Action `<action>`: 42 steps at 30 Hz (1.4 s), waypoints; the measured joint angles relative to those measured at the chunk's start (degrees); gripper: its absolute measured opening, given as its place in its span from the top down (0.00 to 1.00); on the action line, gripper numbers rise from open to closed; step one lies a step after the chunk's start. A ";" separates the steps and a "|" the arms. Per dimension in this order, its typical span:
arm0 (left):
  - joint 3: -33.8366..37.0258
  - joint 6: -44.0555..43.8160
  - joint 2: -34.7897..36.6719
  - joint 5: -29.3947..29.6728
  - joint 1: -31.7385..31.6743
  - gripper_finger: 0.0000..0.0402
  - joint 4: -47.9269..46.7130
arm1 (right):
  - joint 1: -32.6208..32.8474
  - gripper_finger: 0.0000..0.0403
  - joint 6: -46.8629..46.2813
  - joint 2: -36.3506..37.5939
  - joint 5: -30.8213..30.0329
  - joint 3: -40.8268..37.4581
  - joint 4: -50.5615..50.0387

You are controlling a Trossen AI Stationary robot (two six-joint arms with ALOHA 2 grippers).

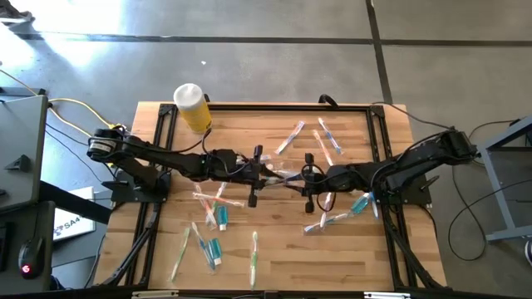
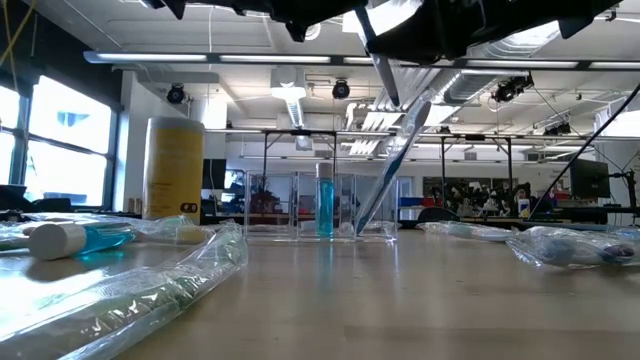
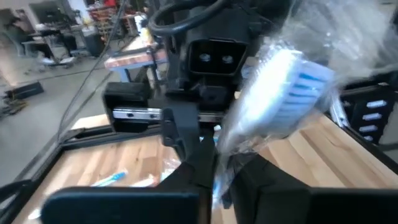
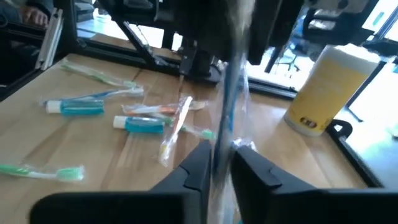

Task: Pick & Place toothbrushing station
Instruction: Put the blue toothbrush into the transparent organizer

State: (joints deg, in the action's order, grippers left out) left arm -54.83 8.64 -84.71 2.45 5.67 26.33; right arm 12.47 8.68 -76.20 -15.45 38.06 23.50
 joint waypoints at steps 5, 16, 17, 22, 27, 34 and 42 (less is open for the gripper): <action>-1.36 -0.91 0.84 0.06 0.09 0.97 -6.02 | 0.49 0.66 -2.29 0.14 -4.36 0.00 -1.32; -8.60 -7.60 9.61 5.88 1.98 0.98 -32.77 | 7.58 0.32 4.99 0.22 -25.23 0.00 -0.78; -8.29 -8.32 10.78 6.29 1.95 0.98 -33.99 | 8.05 0.32 5.12 0.22 -26.98 0.00 -0.81; -4.01 -11.07 16.65 11.84 1.75 0.98 -34.34 | 9.00 0.32 5.12 0.24 -28.48 0.00 -1.12; 4.95 -13.34 19.52 13.46 0.57 0.98 -25.28 | 8.92 0.33 4.68 0.24 -27.97 0.00 -2.27; 14.54 -15.03 19.83 13.48 -2.39 0.98 -14.83 | 8.92 0.33 3.84 0.24 -27.86 0.00 -1.85; 15.87 -19.04 19.10 13.27 -4.65 0.98 -17.62 | 8.92 0.33 2.94 0.24 -27.65 0.00 -1.85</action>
State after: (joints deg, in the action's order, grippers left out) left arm -38.95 -10.40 -65.60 15.72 1.02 8.71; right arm 21.39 11.62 -75.96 -43.09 38.06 21.65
